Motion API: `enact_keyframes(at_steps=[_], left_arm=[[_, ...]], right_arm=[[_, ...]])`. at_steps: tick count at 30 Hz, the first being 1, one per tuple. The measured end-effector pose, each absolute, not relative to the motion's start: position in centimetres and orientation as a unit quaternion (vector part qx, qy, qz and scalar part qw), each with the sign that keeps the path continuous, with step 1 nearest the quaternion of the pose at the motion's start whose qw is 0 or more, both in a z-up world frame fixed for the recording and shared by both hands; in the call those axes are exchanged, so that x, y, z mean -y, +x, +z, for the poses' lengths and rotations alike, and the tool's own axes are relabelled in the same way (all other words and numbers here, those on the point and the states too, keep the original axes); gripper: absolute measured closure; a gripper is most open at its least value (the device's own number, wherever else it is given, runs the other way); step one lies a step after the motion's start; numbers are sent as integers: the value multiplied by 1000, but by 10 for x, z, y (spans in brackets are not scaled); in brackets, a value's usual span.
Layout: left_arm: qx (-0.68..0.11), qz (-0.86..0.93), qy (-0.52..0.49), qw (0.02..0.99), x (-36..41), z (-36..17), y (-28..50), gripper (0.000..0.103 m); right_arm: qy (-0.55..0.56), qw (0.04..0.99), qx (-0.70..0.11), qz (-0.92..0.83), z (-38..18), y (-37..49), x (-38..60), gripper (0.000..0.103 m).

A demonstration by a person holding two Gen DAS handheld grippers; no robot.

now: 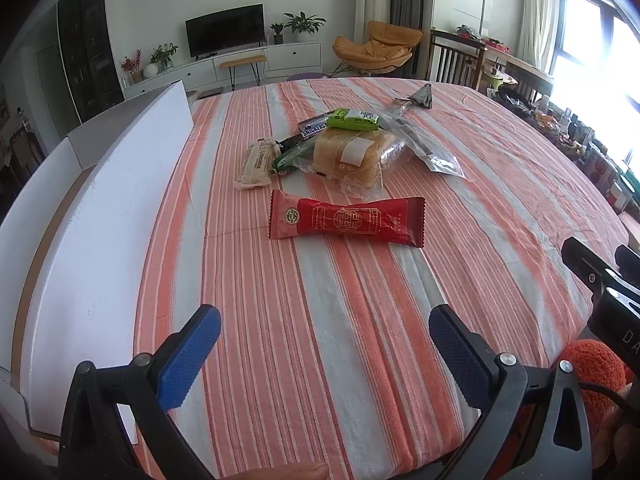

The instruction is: Organize snacks

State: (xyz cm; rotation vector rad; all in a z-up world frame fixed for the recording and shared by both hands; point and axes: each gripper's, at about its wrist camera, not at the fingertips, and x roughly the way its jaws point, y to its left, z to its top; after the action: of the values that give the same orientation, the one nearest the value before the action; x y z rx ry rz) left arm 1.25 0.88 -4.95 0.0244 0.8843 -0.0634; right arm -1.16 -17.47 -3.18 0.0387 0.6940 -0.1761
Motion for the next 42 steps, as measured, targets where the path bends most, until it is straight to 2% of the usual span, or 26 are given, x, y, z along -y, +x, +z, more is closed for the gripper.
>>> enact_keyframes(at_steps=[14,30,38,42], left_arm=[[-520,-31,-3,854,-15,-95,25,0],[-512,-37,18,858,-16,-98,28,0],[-525,-71,36,847,-19,-97,38,0],[-533,-101,-24,840,-26,-81,50,0]], right_arm=[[23,934,-345,-85,-34,-11,175,7],[93,912,-395,-57,-44,-1,197,7],[84,896,-435,-22,-52,8,191,7],[81,898,-432,-21,-51,5,190,7]])
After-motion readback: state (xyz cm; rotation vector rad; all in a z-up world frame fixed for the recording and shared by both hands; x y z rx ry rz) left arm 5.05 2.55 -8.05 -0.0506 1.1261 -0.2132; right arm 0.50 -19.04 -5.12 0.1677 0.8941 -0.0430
